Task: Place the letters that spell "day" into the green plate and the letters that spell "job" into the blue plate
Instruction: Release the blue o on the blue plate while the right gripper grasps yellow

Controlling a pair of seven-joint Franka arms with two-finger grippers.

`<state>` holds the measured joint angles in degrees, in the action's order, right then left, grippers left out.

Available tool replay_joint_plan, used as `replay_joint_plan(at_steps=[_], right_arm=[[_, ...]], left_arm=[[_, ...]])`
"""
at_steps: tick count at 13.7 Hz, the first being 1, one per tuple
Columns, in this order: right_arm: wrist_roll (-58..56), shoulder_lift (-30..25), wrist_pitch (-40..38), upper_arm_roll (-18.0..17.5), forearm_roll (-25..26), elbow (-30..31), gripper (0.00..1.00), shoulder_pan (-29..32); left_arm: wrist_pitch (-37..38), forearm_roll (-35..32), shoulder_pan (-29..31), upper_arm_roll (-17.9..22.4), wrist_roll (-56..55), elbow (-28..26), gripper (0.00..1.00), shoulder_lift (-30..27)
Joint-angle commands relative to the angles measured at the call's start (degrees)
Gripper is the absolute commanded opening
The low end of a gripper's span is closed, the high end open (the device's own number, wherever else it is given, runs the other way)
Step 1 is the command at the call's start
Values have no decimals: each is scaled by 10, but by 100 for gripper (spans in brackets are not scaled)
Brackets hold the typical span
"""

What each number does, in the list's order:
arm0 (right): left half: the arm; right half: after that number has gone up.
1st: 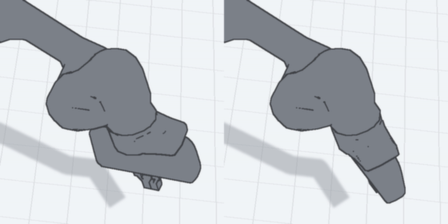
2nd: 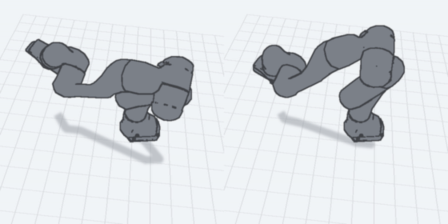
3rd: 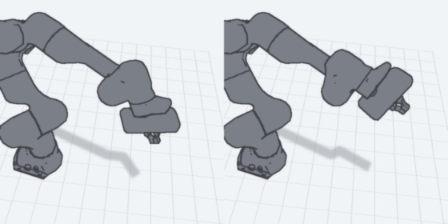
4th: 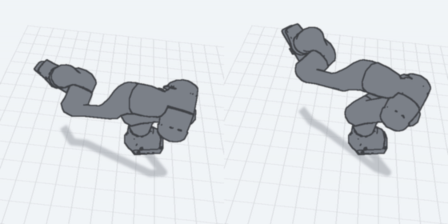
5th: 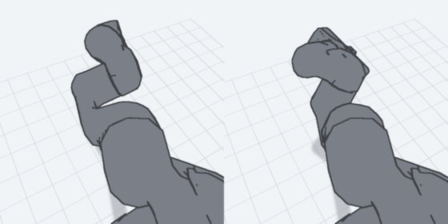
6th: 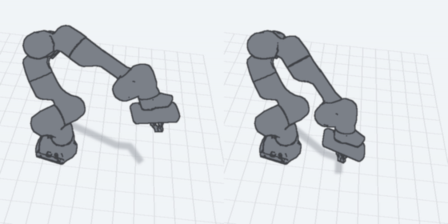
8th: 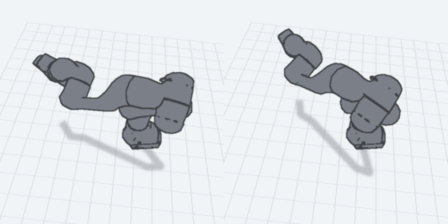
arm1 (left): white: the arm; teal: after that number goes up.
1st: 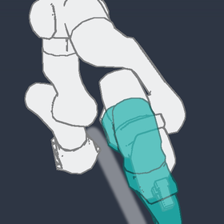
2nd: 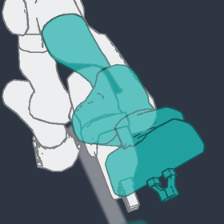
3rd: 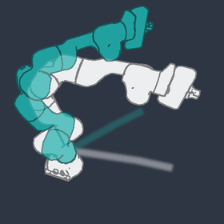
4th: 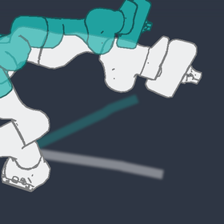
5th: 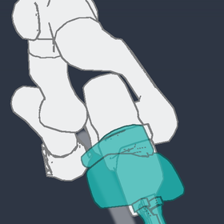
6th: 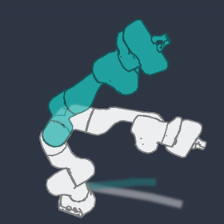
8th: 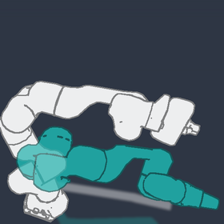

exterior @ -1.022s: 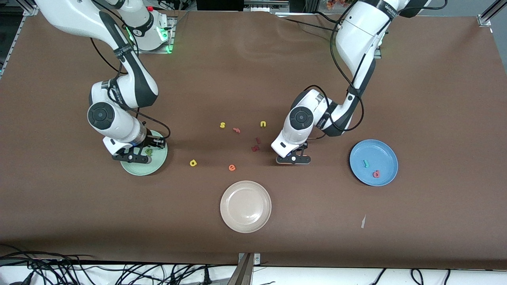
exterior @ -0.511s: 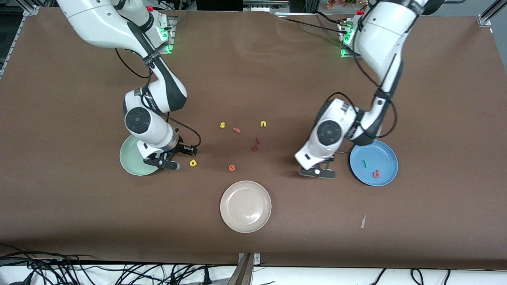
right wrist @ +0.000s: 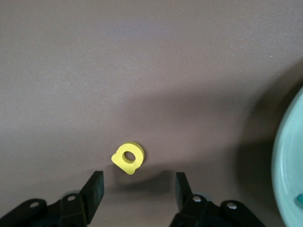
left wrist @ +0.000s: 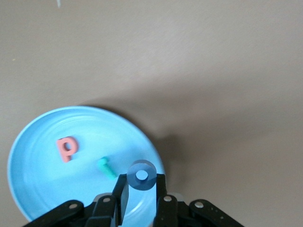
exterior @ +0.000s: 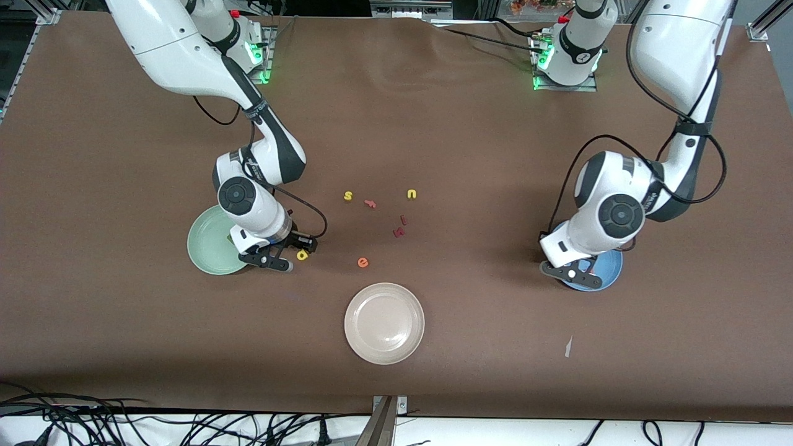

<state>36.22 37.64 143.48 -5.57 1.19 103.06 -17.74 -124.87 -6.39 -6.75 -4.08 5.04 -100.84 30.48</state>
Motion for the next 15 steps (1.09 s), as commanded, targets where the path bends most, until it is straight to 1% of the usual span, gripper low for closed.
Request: replay_joint_plan(at_steps=[1, 2, 3, 4, 6, 9, 11, 12, 13, 15], right_arm=[[5, 14, 9, 15, -10, -17, 70, -15], [5, 18, 14, 18, -10, -19, 70, -20], [6, 26, 15, 28, -11, -29, 70, -29], [14, 31, 15, 33, -11, -38, 70, -37], [17, 34, 15, 39, -11, -38, 69, -44], [15, 38, 15, 42, -9, -38, 69, -44], [12, 38, 21, 48, -9, -38, 69, -44], [11, 38, 22, 48, -8, -38, 66, -44], [11, 39, 22, 48, -8, -38, 64, -44], [15, 42, 22, 48, -8, -38, 61, -45]], left_arm=[[-26, -9, 34, -8, 58, -29, 20, -11], [-27, -9, 43, -8, 78, -28, 40, -7], [-27, -7, 50, -8, 86, -25, 79, -4], [-23, -6, 53, -8, 86, -18, 100, -2], [-5, -3, 54, -8, 76, 8, 100, 4], [100, 59, 56, -3, 63, 96, 100, 25], [169, 63, 60, -4, -21, 141, 100, 18], [216, 62, 60, -4, -68, 171, 100, 12], [271, 60, 60, -4, -91, 210, 100, 7], [379, 57, 61, -3, -103, 281, 100, 5]])
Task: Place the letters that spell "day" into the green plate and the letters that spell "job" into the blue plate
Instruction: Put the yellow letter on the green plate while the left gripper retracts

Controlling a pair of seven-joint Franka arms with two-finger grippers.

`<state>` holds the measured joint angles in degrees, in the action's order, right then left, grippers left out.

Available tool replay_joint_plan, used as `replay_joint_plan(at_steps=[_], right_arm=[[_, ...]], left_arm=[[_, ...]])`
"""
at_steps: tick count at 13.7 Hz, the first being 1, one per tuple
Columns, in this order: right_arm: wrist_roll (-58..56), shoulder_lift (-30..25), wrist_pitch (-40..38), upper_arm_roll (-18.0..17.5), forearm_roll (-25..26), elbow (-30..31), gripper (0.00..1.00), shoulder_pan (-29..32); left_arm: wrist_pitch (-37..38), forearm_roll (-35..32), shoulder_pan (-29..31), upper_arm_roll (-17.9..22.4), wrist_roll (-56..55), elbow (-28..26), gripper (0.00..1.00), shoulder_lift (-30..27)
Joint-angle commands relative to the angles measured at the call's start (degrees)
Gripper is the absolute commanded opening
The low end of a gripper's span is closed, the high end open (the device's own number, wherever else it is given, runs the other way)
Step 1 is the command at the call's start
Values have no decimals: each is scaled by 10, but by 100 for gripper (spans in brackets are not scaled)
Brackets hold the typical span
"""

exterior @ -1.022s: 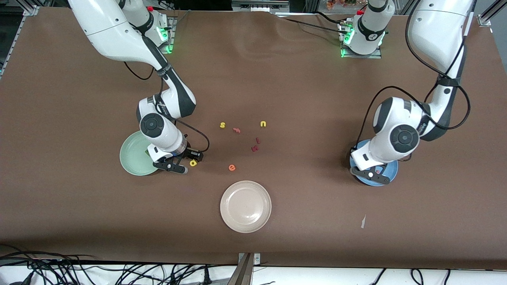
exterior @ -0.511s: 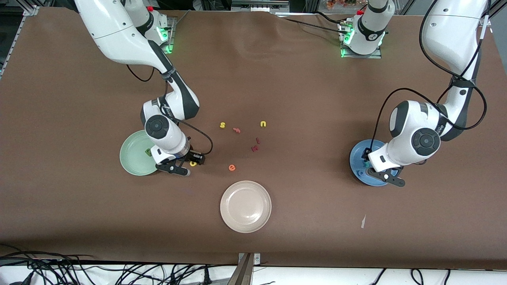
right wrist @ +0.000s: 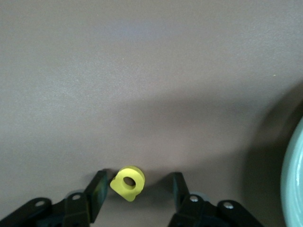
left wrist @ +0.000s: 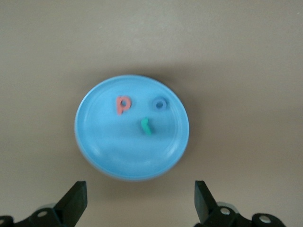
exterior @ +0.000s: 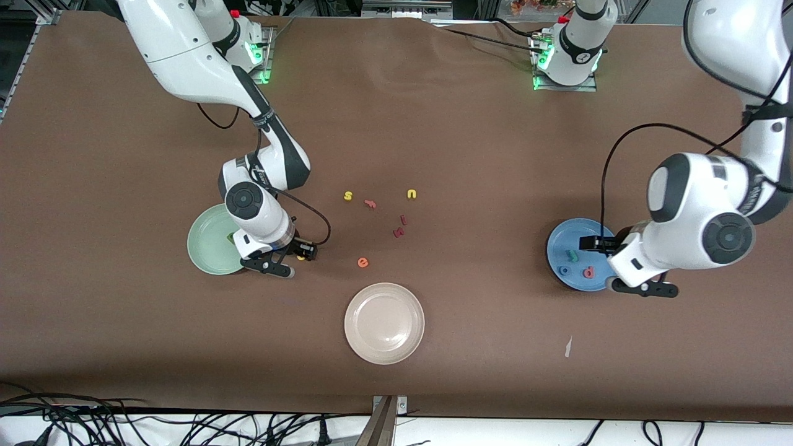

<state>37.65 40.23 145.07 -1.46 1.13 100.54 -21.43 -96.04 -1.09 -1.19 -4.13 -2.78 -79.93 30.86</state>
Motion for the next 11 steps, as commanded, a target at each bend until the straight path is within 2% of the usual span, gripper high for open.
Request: replay_joint_plan(at_steps=[1, 4, 8, 11], right_arm=[[1, 16, 6, 7, -9, -13, 61, -12], [4, 20, 7, 7, -10, -13, 57, -15], [4, 21, 23, 7, -10, -13, 42, -20], [3, 22, 23, 7, -10, -13, 30, -21]], left_arm=[[129, 4, 7, -1, -30, 98, 100, 1], [181, 3, 9, 11, -60, 114, 100, -28], [227, 9, 2, 1, -83, 114, 100, -72], [233, 10, 2, 2, -72, 109, 100, -95]])
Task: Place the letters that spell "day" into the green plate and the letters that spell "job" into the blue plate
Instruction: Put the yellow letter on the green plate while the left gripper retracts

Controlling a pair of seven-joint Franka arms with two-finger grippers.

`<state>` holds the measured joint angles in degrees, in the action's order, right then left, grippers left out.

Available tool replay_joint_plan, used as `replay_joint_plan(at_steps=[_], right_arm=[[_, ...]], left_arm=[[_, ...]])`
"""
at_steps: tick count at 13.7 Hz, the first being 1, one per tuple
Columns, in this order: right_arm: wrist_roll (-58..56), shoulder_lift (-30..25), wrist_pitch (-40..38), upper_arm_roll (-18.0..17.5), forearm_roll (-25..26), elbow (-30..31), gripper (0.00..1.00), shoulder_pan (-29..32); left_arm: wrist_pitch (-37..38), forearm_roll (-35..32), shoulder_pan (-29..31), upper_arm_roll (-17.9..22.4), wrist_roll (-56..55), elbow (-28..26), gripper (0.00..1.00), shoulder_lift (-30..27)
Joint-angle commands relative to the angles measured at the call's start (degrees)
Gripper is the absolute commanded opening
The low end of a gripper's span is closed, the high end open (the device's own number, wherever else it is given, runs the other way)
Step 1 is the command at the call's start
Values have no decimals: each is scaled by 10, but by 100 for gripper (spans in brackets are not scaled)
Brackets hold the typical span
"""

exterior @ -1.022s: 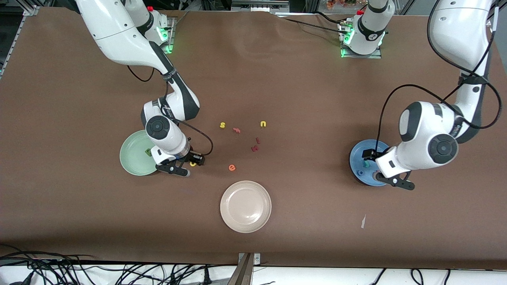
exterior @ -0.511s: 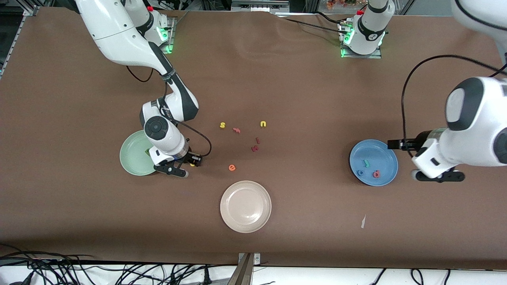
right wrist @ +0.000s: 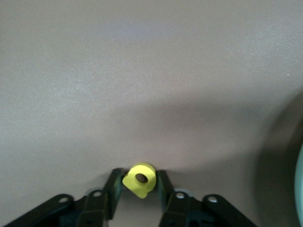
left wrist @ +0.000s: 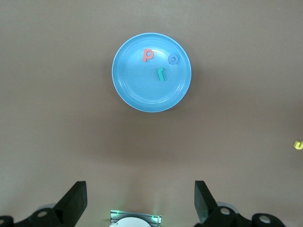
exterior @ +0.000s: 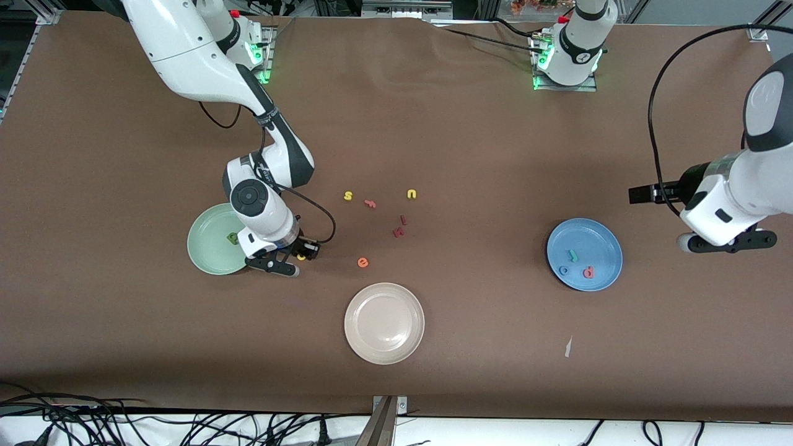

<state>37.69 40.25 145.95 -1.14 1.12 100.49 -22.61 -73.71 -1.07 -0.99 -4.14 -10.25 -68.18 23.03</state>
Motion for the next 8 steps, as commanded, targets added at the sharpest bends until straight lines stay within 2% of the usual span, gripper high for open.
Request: replay_joint_plan(at_steps=[1, 4, 5, 6, 7, 8], right_arm=[[3, 22, 14, 4, -10, -13, 27, -9], [-2, 21, 14, 4, -10, -13, 23, -9], [-9, 15, 14, 4, -9, -13, 23, -9], [-13, 2, 4, 6, -8, -12, 23, -9], [-19, -14, -22, 12, -6, -12, 23, -8], [-41, -33, -55, 12, -9, -12, 23, -5]], left_arm=[[10, 8, -1, -3, 3, -10, 100, -21], [5, -1, -1, -19, 4, -16, 100, -30], [-31, 0, 1, -18, 12, -57, 100, -55], [-102, -1, 5, -18, 28, -145, 100, -110], [-145, 1, 8, -18, 38, -193, 100, -138], [-151, 0, 8, -16, 39, -201, 100, -142]])
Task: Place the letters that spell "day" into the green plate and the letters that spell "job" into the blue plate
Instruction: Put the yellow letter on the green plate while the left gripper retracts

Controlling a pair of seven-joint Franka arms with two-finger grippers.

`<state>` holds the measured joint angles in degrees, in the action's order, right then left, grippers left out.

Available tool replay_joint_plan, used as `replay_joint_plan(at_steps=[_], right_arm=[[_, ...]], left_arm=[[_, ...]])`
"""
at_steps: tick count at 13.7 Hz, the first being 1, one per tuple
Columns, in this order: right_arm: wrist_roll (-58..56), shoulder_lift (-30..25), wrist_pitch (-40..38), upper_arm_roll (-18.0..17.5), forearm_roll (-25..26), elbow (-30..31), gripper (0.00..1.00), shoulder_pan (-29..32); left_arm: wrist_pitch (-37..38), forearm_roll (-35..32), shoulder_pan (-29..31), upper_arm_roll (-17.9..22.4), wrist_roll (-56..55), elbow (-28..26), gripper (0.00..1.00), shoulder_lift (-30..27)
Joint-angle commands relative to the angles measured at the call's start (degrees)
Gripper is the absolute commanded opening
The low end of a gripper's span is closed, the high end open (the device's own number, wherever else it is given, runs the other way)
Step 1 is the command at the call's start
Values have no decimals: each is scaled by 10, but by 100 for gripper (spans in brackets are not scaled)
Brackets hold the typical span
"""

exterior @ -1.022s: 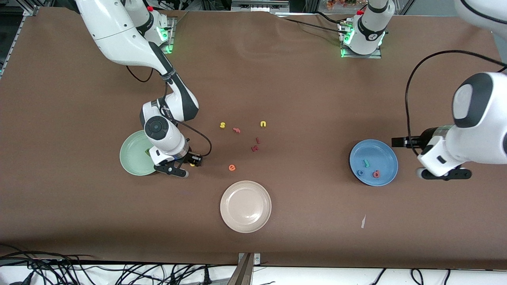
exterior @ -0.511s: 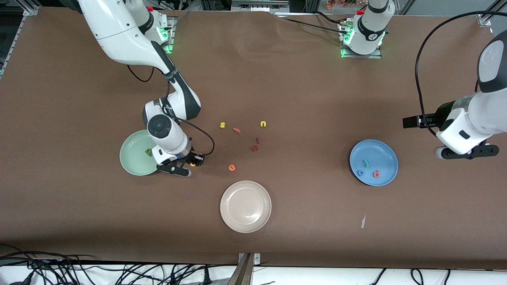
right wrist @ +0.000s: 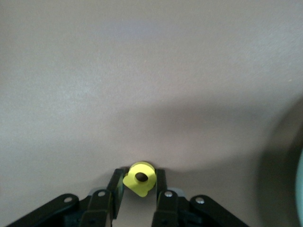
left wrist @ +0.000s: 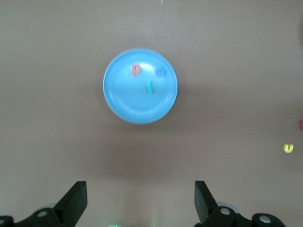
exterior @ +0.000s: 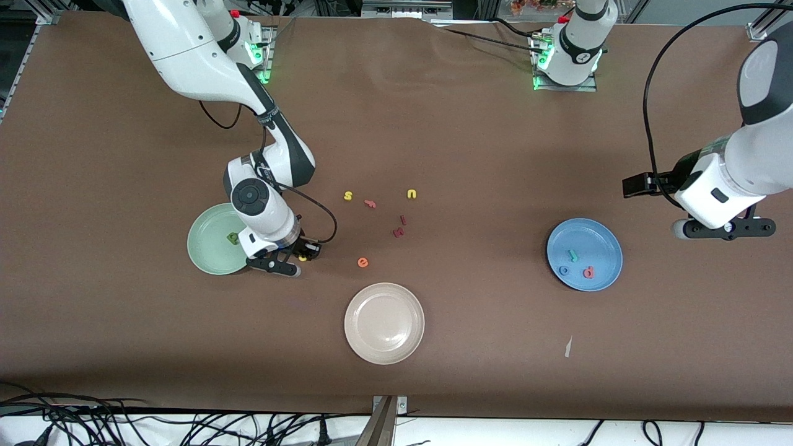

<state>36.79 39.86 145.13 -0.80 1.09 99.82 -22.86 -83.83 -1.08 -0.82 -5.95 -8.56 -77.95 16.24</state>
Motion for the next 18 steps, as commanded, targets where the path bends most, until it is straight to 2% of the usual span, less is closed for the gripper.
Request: replay_joint_plan(at_steps=[1, 4, 6, 8, 9, 10, 12, 13, 16, 18], right_arm=[[-56, -49, -76, 11, -9, -2, 23, 7], [-129, -100, -130, 12, -8, 26, 23, 47], [-179, -141, -140, 12, -7, 73, 23, 79], [-227, -173, -138, 11, -7, 126, 27, 108], [-236, -184, -136, 11, -7, 142, 40, 116], [-240, -188, -136, 11, -7, 148, 48, 119], [-235, -189, -137, 11, -10, 146, 91, 120], [-234, -189, -138, 11, -10, 143, 99, 120], [-230, -193, -157, 9, -11, 113, 100, 120], [-225, -196, -230, 7, -9, 55, 100, 120]], left_arm=[[-53, 0, 7, 5, 23, -108, 100, -78], [-97, 1, -10, 44, 30, -151, 100, -121], [-104, 3, -43, 93, 72, -154, 100, -123], [-104, 10, -64, 117, 70, -150, 100, -123], [-103, 10, -64, 117, 70, -149, 100, -123], [-99, 11, -66, 118, 69, -143, 100, -122], [-74, 29, -80, 141, 68, -116, 100, -110], [-63, 32, -81, 145, 70, -102, 100, -103], [-47, 36, -82, 144, 70, -93, 100, -98], [-38, 36, -78, 144, 73, -82, 100, -89]])
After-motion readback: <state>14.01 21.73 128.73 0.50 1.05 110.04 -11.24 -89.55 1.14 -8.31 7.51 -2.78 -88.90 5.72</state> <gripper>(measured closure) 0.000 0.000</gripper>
